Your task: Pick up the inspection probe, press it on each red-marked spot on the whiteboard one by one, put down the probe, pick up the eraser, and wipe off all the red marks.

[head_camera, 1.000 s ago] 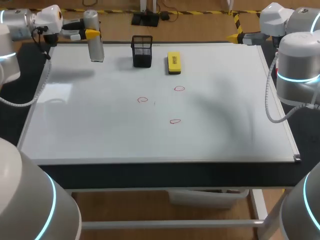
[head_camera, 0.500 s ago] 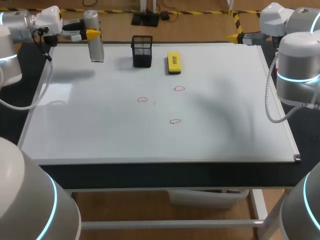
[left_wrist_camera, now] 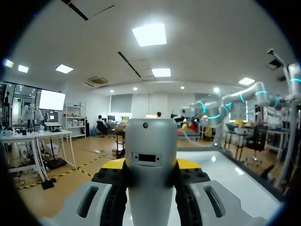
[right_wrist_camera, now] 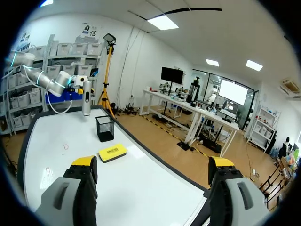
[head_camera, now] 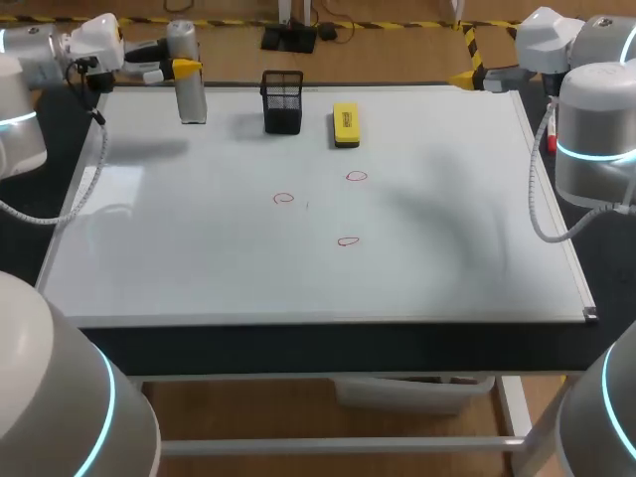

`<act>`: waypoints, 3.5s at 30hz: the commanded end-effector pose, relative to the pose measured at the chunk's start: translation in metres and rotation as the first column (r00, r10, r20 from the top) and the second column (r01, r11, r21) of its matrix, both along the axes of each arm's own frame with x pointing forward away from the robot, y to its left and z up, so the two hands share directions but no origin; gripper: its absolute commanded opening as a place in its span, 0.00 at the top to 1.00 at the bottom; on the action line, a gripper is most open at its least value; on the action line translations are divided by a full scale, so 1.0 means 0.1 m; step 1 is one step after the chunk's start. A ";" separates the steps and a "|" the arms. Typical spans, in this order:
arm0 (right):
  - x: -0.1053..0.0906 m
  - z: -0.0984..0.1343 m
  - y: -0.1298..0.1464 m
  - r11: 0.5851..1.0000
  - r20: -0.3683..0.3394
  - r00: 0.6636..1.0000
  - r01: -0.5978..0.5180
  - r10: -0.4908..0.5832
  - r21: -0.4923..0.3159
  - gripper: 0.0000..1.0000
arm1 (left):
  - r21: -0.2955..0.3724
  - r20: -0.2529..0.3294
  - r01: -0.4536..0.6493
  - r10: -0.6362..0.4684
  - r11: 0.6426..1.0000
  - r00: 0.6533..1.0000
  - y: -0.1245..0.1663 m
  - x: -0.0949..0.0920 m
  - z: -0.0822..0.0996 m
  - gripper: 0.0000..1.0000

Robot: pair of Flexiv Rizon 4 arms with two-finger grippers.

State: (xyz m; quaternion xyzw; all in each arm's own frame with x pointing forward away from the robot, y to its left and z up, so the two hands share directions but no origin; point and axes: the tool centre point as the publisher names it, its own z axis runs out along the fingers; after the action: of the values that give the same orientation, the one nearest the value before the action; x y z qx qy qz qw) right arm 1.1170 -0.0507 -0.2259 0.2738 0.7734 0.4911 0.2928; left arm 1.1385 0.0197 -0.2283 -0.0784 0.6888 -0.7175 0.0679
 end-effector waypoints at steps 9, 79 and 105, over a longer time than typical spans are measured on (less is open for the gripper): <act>0.27 -0.09 -0.01 0.984 -0.109 0.980 -0.171 0.166 -0.043 0.00 | 0.005 -0.001 -0.057 0.057 0.998 0.998 -0.02 -0.05 0.03 1.00; 1.01 -0.91 0.96 0.403 -0.482 0.591 -0.802 0.647 -0.442 0.00 | 0.005 -0.001 -0.057 0.057 0.998 0.998 -0.02 -0.05 0.03 1.00; 0.91 -1.01 1.38 0.024 -0.599 0.333 -0.886 0.729 -0.464 0.00 | 0.005 -0.001 -0.057 0.057 0.998 0.998 -0.02 -0.05 0.03 1.00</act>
State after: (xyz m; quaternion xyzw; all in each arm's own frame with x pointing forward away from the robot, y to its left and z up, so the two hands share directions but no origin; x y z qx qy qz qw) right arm 1.2054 0.0854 -0.3325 -0.3043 0.9293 0.2053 0.0398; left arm 1.1348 0.0184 -0.2264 -0.0973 0.6879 -0.7140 0.0863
